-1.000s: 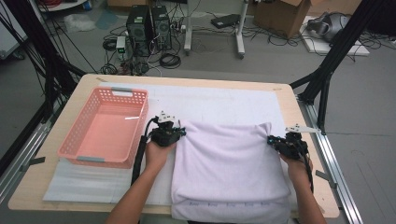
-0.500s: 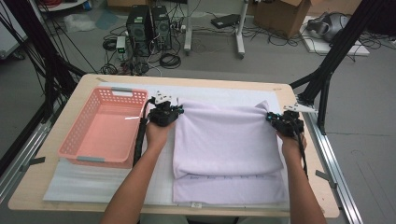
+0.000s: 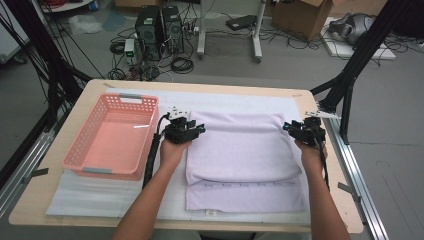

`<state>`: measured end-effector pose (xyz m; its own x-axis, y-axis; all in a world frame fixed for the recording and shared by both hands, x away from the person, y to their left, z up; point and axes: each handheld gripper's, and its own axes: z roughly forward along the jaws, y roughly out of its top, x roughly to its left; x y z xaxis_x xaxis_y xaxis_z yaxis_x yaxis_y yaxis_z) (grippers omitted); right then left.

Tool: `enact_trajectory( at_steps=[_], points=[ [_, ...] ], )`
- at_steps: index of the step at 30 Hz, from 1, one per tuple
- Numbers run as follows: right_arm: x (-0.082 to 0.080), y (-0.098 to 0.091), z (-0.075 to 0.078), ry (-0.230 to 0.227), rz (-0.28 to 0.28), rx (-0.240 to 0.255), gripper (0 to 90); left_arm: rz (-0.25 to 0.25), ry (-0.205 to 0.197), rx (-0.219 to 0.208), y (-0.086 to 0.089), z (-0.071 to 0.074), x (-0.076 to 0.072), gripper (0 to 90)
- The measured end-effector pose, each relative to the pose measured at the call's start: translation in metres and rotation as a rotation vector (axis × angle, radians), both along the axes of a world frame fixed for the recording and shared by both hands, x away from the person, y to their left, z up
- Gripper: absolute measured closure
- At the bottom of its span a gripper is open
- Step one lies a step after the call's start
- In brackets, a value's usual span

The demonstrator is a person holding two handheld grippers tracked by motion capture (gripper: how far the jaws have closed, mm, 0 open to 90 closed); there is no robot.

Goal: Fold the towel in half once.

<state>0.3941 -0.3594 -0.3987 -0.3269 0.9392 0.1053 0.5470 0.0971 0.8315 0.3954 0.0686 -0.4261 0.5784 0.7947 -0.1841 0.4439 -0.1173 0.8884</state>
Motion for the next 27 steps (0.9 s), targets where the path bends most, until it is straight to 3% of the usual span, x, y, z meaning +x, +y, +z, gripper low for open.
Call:
enact_trajectory(
  at_steps=[1,3,5,6,12,17,23,27],
  points=[
    [-0.005,0.0,0.003,-0.012,0.009,-0.014,60.0,-0.01,-0.011,0.003,0.0,-0.001,-0.005,52.7],
    [-0.016,-0.002,0.006,-0.039,0.025,-0.026,60.7,-0.035,0.005,0.027,-0.001,0.001,-0.013,50.2],
    [-0.025,-0.004,0.007,-0.039,0.031,-0.017,60.7,-0.034,-0.05,0.016,-0.001,0.002,-0.026,50.2],
    [-0.032,-0.006,0.007,-0.043,0.037,-0.012,60.7,-0.038,-0.057,0.017,0.0,0.003,-0.03,51.0],
    [-0.07,-0.01,0.001,-0.053,0.073,-0.031,60.5,-0.039,-0.049,0.001,0.007,0.003,-0.057,47.8],
    [-0.106,-0.019,-0.014,-0.035,0.073,-0.011,60.5,-0.037,-0.042,-0.019,0.016,-0.002,-0.084,46.4],
    [-0.149,-0.03,-0.025,-0.028,0.073,-0.018,65.2,-0.019,-0.036,0.023,0.026,-0.01,-0.119,43.7],
    [-0.166,-0.032,-0.024,-0.018,0.094,-0.028,70.9,-0.02,-0.038,0.009,0.033,-0.013,-0.138,43.5]
  ],
)
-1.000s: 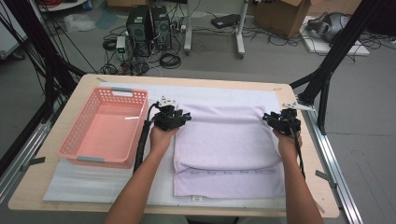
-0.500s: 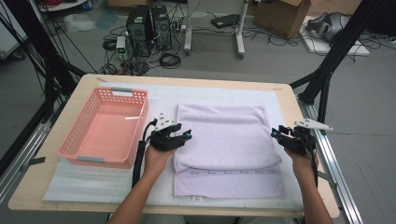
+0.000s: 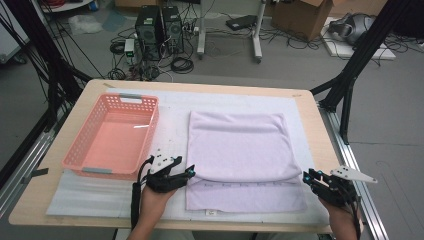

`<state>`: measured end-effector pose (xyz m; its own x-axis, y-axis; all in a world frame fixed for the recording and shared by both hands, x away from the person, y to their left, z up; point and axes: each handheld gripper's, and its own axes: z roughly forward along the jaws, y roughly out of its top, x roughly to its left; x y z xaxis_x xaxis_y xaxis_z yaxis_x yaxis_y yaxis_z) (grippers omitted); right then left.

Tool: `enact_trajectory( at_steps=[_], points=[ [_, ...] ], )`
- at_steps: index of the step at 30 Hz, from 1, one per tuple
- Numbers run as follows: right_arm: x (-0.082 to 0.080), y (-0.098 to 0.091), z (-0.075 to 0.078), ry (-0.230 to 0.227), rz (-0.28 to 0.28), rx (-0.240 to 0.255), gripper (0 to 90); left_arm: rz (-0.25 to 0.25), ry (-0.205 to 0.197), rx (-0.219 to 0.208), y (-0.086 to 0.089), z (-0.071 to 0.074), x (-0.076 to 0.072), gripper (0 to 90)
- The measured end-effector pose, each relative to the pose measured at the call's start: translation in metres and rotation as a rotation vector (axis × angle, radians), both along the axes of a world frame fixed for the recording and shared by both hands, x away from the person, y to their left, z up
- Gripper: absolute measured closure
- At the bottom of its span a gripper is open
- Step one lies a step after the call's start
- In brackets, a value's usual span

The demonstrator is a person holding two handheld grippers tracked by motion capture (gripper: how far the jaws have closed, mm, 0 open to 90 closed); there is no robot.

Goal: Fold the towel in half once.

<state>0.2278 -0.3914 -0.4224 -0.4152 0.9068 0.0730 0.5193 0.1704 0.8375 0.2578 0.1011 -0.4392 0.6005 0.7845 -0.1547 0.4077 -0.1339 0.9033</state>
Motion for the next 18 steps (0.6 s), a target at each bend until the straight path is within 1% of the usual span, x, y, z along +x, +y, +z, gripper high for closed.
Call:
enact_trajectory(
  at_steps=[2,4,5,8,11,12,15,16,17,18],
  points=[
    [-0.008,0.002,-0.003,0.0,0.014,-0.001,73.4,-0.001,0.001,-0.011,0.004,-0.001,-0.007,43.6],
    [-0.012,0.004,-0.006,0.008,0.025,-0.004,74.0,-0.005,0.01,-0.016,0.006,-0.002,-0.012,43.5],
    [-0.013,0.005,-0.008,0.02,0.028,-0.003,73.7,-0.011,0.015,-0.018,0.007,-0.003,-0.015,44.0],
    [-0.011,0.01,-0.014,0.036,0.039,0.003,71.3,-0.029,0.038,-0.027,0.007,-0.005,-0.023,45.3],
    [-0.005,0.017,-0.017,0.045,0.044,-0.006,66.5,-0.055,0.056,-0.031,0.004,-0.006,-0.027,46.1],
    [-0.002,0.02,-0.018,0.051,0.044,-0.009,64.8,-0.063,0.063,-0.025,0.002,-0.006,-0.027,46.1],
    [0.006,0.027,-0.025,0.07,0.052,-0.042,62.8,-0.09,0.098,0.007,-0.005,-0.011,-0.027,46.6],
    [0.008,0.029,-0.027,0.079,0.057,-0.065,63.3,-0.088,0.113,0.014,-0.008,-0.012,-0.026,47.0],
    [0.009,0.032,-0.028,0.069,0.056,-0.087,66.4,-0.081,0.13,0.033,-0.011,-0.014,-0.024,48.1],
    [0.009,0.032,-0.027,0.068,0.057,-0.111,69.2,-0.073,0.139,0.048,-0.012,-0.015,-0.023,50.6]
  ],
)
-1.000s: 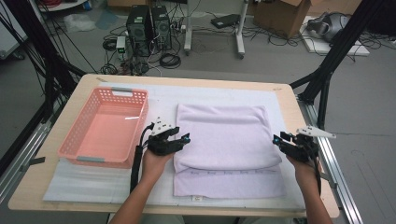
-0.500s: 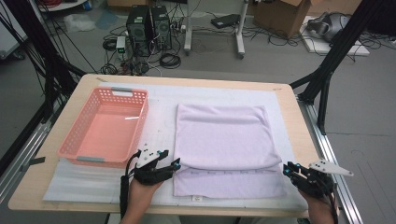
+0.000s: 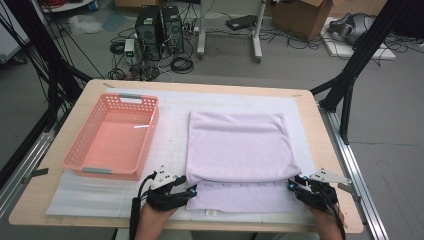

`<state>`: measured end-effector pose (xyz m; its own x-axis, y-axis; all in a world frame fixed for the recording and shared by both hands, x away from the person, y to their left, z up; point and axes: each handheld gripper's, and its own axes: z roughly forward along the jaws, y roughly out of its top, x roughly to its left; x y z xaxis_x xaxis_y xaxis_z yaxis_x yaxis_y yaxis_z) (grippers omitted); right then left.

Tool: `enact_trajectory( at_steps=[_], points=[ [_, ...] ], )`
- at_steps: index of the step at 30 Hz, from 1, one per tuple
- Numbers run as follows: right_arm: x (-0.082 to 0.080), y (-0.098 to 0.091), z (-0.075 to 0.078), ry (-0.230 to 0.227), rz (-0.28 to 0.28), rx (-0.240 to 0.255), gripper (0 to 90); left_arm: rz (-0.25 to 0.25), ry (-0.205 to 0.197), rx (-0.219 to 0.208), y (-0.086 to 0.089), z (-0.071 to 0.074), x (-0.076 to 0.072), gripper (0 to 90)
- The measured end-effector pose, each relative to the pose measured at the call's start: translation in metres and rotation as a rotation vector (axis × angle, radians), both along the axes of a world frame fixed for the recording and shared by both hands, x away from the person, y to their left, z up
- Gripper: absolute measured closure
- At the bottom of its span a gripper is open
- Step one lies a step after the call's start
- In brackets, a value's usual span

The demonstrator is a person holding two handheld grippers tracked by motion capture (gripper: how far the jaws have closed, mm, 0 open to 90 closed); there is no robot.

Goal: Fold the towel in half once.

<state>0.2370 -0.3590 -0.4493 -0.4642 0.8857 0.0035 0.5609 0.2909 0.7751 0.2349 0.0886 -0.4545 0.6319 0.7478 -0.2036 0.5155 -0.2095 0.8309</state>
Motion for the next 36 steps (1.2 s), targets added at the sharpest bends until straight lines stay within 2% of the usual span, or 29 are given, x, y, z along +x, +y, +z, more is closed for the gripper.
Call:
enact_trajectory(
  at_steps=[2,4,6,9,17,21,27,28,29,30,31,33,36],
  points=[
    [0.0,-0.001,0.001,0.0,-0.003,-0.022,80.0,0.016,0.001,0.044,-0.005,-0.002,0.003,56.0],
    [0.0,-0.003,0.001,-0.002,-0.01,-0.012,84.7,0.041,-0.005,0.052,-0.005,-0.001,0.005,68.9],
    [0.0,-0.005,0.001,-0.001,-0.006,-0.001,86.0,0.048,-0.012,0.038,-0.003,0.0,0.004,82.6],
    [-0.003,-0.007,0.003,-0.005,0.005,0.007,86.4,0.03,-0.009,0.012,0.001,0.002,0.001,85.4],
    [-0.03,-0.017,0.017,-0.029,0.037,0.013,86.5,-0.036,0.022,-0.084,0.013,0.01,-0.017,84.0],
    [-0.044,-0.026,0.021,-0.03,0.044,0.03,86.6,-0.064,0.046,-0.103,0.016,0.011,-0.028,84.1],
    [-0.062,-0.028,0.018,-0.002,0.07,0.002,86.7,-0.081,0.074,-0.086,0.022,0.006,-0.039,83.1],
    [-0.065,-0.027,0.018,0.006,0.07,-0.004,86.7,-0.073,0.072,-0.088,0.023,0.006,-0.039,80.6],
    [-0.065,-0.027,0.018,0.017,0.075,-0.004,85.6,-0.057,0.075,-0.094,0.024,0.006,-0.039,73.9],
    [-0.066,-0.027,0.018,0.024,0.072,0.0,79.2,-0.045,0.073,-0.104,0.024,0.007,-0.038,65.6],
    [-0.066,-0.027,0.018,0.021,0.054,0.01,71.1,-0.034,0.061,-0.111,0.025,0.009,-0.037,61.5],
    [-0.065,-0.031,0.02,0.003,0.035,0.057,65.4,-0.013,0.042,-0.127,0.025,0.011,-0.035,52.6],
    [-0.062,-0.034,0.024,-0.027,-0.001,0.093,65.4,-0.017,0.039,-0.116,0.021,0.01,-0.029,51.6]
  ],
)
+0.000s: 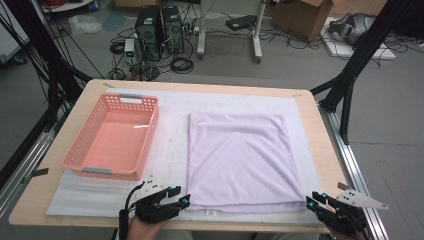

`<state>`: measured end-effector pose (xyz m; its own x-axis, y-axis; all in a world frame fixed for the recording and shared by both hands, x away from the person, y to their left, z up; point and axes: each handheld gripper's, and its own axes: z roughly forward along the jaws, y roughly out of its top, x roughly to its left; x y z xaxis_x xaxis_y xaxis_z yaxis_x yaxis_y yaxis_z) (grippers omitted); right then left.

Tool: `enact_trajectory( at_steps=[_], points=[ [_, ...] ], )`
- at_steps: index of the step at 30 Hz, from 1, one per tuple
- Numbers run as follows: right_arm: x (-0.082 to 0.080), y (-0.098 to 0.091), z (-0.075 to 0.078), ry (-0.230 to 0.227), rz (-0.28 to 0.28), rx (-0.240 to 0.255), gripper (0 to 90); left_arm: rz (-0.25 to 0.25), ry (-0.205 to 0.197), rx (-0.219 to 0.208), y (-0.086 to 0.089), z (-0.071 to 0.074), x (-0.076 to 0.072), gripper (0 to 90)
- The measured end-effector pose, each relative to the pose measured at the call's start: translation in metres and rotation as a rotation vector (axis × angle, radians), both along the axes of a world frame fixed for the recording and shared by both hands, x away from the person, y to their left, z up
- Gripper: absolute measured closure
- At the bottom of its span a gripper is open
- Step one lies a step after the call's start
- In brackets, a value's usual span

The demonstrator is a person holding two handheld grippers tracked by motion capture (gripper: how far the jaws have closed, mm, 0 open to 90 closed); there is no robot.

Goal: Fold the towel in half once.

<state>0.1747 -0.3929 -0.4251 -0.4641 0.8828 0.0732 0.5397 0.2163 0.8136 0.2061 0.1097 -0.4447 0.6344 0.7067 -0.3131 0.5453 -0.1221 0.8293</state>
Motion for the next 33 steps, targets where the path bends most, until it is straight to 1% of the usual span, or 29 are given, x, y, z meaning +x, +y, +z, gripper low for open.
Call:
enact_trajectory(
  at_steps=[3,5,7,8,9,10,11,12,13,15,16,19,23,25,28,30,31,33],
  points=[
    [0.01,0.003,-0.003,0.005,-0.023,-0.009,66.4,-0.009,0.012,0.03,-0.008,-0.004,0.009,52.8],
    [0.019,0.007,-0.007,0.022,-0.03,-0.013,66.8,-0.01,0.015,0.056,-0.014,-0.006,0.013,54.3],
    [0.026,0.012,-0.011,0.046,-0.024,-0.033,67.3,-0.022,0.019,0.083,-0.019,-0.008,0.015,56.9],
    [0.03,0.015,-0.014,0.06,-0.017,-0.049,70.2,-0.025,0.019,0.108,-0.022,-0.009,0.015,59.8],
    [0.033,0.018,-0.017,0.075,-0.009,-0.068,74.6,-0.029,0.004,0.131,-0.025,-0.01,0.013,65.1],
    [0.033,0.02,-0.019,0.078,-0.002,-0.093,77.1,-0.028,-0.004,0.143,-0.027,-0.01,0.012,69.4],
    [0.033,0.021,-0.019,0.068,-0.004,-0.104,81.4,-0.03,-0.009,0.155,-0.027,-0.01,0.011,75.4],
    [0.032,0.021,-0.019,0.067,-0.002,-0.109,84.7,-0.031,-0.014,0.157,-0.028,-0.009,0.01,80.3],
    [0.032,0.021,-0.018,0.065,-0.002,-0.113,85.9,-0.03,-0.017,0.159,-0.027,-0.009,0.009,83.3],
    [0.03,0.02,-0.017,0.057,0.007,-0.118,86.8,-0.026,-0.023,0.148,-0.026,-0.008,0.008,84.8],
    [0.029,0.02,-0.017,0.048,0.008,-0.12,86.9,-0.023,-0.024,0.137,-0.025,-0.006,0.007,85.1],
    [0.025,0.02,-0.014,0.042,0.01,-0.116,87.1,-0.027,-0.027,0.096,-0.019,-0.002,0.003,85.2],
    [0.017,0.018,-0.009,0.019,0.015,-0.107,87.6,-0.034,-0.019,0.052,-0.011,0.003,-0.003,85.7],
    [0.012,0.017,-0.007,0.017,0.018,-0.104,87.9,-0.034,-0.013,0.035,-0.009,0.004,-0.007,85.8],
    [0.004,0.016,-0.003,0.01,0.022,-0.097,88.0,-0.038,-0.013,0.031,-0.005,0.006,-0.011,85.9],
    [-0.001,0.015,-0.001,0.003,0.024,-0.083,88.0,-0.04,-0.016,0.036,-0.003,0.005,-0.016,85.9],
    [-0.003,0.014,-0.001,0.003,0.027,-0.083,88.0,-0.044,-0.017,0.045,-0.003,0.005,-0.018,85.9],
    [-0.006,0.014,-0.003,0.013,0.029,-0.09,87.9,-0.049,-0.023,0.078,-0.005,0.003,-0.02,85.0]
  ],
)
